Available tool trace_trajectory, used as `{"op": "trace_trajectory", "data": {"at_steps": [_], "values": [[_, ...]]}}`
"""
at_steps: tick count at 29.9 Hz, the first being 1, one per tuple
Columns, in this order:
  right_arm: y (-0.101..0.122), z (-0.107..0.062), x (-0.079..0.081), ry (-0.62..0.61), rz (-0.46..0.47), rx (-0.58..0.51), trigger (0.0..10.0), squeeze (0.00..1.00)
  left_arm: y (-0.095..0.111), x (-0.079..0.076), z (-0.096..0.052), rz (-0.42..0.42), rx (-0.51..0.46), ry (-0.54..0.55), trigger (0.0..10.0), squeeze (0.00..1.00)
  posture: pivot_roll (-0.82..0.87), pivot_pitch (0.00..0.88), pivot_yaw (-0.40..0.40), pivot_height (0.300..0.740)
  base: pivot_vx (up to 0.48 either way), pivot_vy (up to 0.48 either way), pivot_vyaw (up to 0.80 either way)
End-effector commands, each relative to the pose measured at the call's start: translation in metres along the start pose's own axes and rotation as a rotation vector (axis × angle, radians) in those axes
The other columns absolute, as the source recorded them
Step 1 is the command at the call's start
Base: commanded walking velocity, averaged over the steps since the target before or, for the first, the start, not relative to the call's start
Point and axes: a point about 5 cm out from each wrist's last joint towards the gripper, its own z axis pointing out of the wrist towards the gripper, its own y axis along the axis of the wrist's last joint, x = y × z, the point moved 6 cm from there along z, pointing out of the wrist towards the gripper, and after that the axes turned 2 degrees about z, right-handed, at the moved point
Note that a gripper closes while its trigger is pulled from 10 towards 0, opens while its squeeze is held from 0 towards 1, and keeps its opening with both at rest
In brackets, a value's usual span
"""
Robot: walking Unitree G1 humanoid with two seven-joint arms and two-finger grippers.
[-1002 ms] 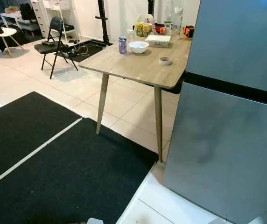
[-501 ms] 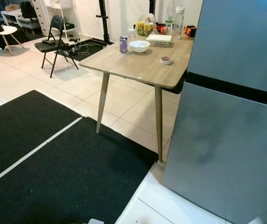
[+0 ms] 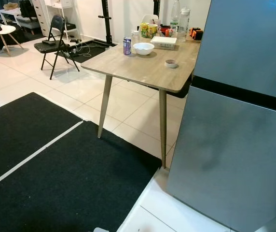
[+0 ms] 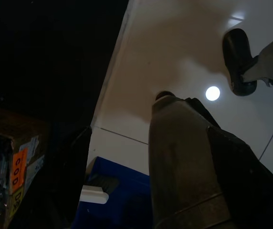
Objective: Restocking fridge
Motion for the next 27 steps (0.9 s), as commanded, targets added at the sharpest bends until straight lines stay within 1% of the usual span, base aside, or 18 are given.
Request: {"op": "trace_trajectory", "data": {"at_steps": [1,2,3,8,10,11,14,19,21,27], "values": [[0.005,0.000,0.002,0.019,0.025,-0.008,10.0,0.00,0.002,-0.007,0.001,0.012,0.001,-0.022,10.0,0.00,-0.06,0.000,-0.032,0.740,0.000,0.000,0.00],[0.007,0.000,0.004,0.033,0.053,-0.017,10.0,0.00,0.003,-0.007,0.001,0.014,-0.001,-0.022,10.0,0.00,-0.06,0.000,-0.032,0.740,0.000,0.000,0.00],[0.008,0.000,0.005,0.041,0.061,-0.017,10.0,0.00,0.004,-0.007,0.001,0.016,-0.003,-0.023,10.0,0.00,-0.06,0.000,-0.031,0.740,0.000,0.000,0.78],[0.008,0.000,0.007,0.051,0.057,-0.012,10.0,0.00,0.005,-0.006,0.001,0.019,-0.005,-0.023,10.0,0.00,-0.07,0.000,-0.026,0.740,0.000,0.000,0.78],[0.005,0.000,0.007,0.052,0.061,-0.007,10.0,0.00,0.005,-0.006,0.001,0.021,-0.007,-0.023,10.0,0.00,-0.07,0.000,-0.025,0.740,0.000,0.000,0.78],[0.000,0.000,0.006,0.051,0.064,0.002,10.0,0.00,0.004,-0.006,0.001,0.023,-0.005,-0.025,10.0,0.00,-0.08,0.000,-0.022,0.740,0.000,0.000,0.78],[-0.001,0.000,0.006,0.051,0.064,0.004,10.0,0.00,0.004,-0.006,0.001,0.023,-0.004,-0.026,10.0,0.00,-0.08,0.000,-0.022,0.740,0.000,0.000,0.78],[-0.009,0.000,0.008,0.058,0.067,0.018,10.0,0.00,-0.001,-0.006,0.000,0.000,0.005,-0.024,10.0,0.00,-0.09,0.000,-0.025,0.740,0.000,0.000,0.78],[-0.008,-0.001,0.006,0.054,0.064,0.017,10.0,0.00,-0.001,-0.007,0.001,-0.011,0.008,-0.026,10.0,0.00,-0.09,0.000,-0.027,0.740,0.000,0.000,0.78],[-0.003,0.000,0.004,0.050,0.064,0.007,10.0,0.00,-0.003,-0.003,0.000,-0.023,0.015,-0.015,10.0,0.00,-0.10,0.000,-0.028,0.740,0.000,0.000,0.78]]}}
